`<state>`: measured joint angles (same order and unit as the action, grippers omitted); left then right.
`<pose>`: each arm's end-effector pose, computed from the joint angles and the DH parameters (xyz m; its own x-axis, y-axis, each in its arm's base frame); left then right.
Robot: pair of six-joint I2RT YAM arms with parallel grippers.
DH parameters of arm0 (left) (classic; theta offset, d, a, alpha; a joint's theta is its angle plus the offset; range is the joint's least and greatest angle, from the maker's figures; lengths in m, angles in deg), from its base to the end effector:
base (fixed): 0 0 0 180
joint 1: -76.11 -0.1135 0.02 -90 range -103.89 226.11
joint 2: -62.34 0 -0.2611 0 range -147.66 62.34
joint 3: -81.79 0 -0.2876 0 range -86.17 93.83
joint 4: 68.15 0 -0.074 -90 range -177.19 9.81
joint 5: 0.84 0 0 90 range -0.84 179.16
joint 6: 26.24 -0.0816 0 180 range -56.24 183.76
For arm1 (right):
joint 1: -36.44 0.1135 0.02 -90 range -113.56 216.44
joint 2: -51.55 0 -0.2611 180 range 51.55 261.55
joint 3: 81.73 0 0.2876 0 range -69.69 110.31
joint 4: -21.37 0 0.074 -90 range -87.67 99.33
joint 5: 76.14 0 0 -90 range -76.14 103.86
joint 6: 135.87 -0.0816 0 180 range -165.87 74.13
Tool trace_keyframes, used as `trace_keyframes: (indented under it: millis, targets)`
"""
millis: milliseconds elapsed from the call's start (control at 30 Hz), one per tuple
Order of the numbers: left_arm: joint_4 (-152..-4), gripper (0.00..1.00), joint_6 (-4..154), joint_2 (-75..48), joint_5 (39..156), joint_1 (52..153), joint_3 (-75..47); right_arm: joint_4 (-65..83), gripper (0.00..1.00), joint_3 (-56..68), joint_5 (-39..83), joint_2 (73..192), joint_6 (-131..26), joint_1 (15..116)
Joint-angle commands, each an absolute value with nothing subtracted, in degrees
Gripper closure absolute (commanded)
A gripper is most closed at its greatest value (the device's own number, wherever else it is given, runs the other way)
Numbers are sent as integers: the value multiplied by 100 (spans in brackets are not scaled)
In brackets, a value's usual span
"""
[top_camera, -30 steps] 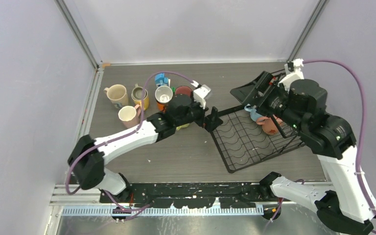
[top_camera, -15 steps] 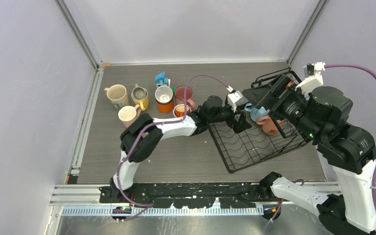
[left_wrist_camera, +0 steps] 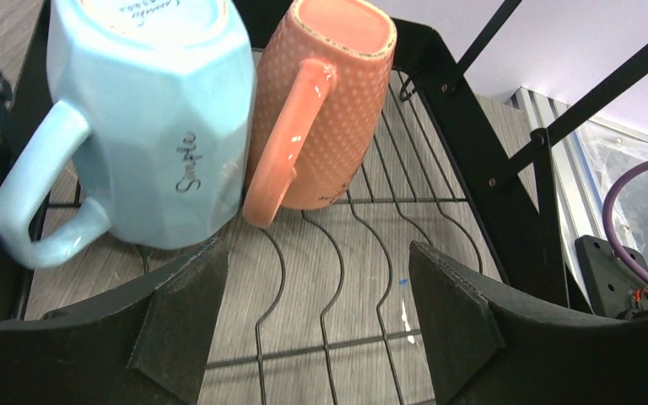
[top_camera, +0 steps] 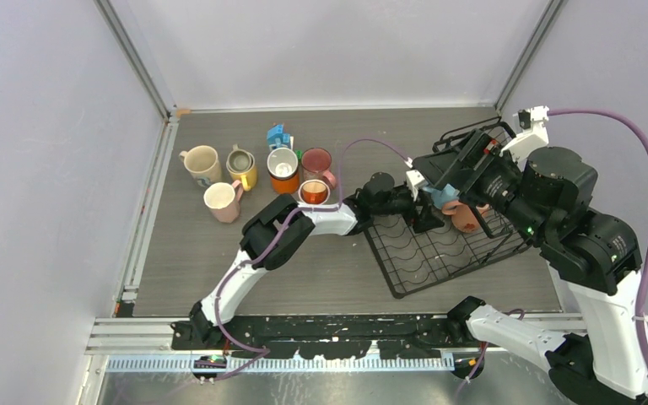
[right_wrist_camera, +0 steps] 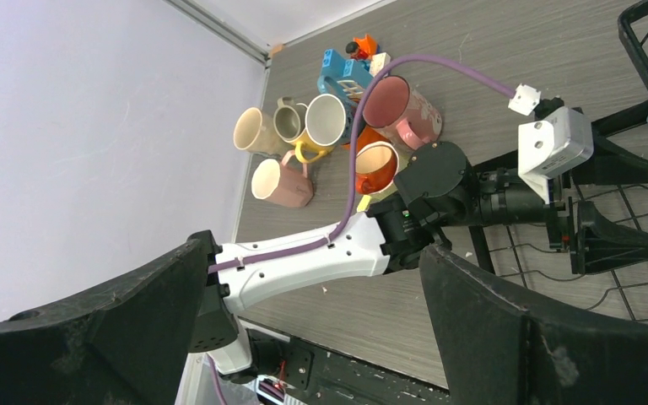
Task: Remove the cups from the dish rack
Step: Unload the cup from the dish rack.
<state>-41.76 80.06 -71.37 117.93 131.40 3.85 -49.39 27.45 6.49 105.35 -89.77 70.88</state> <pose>0.3038 -0.5075 0.1380 -0.3289 0.0428 -0.9434 0.9389 0.1221 -0.3218 0.1532 0.0924 0.5198 -0.4758 0.5076 -0.7183 -0.1790 0.7437 0.6441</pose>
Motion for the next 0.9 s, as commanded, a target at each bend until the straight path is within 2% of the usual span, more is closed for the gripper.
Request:
trace_keyframes:
  millis: [0,700,867]
  targets:
    - [-3636,21,8020,-7350,11956,13192,930,-4681,0,2664,674,10586,-8765,7113]
    - [-3959,30,7923,-8081,11921,13258,1883,-4635,0,2454,692,10455,-8565,7115]
    - [-3947,35,7973,-8089,11936,13317,1874,-4633,0,2420,677,10438,-8560,7111]
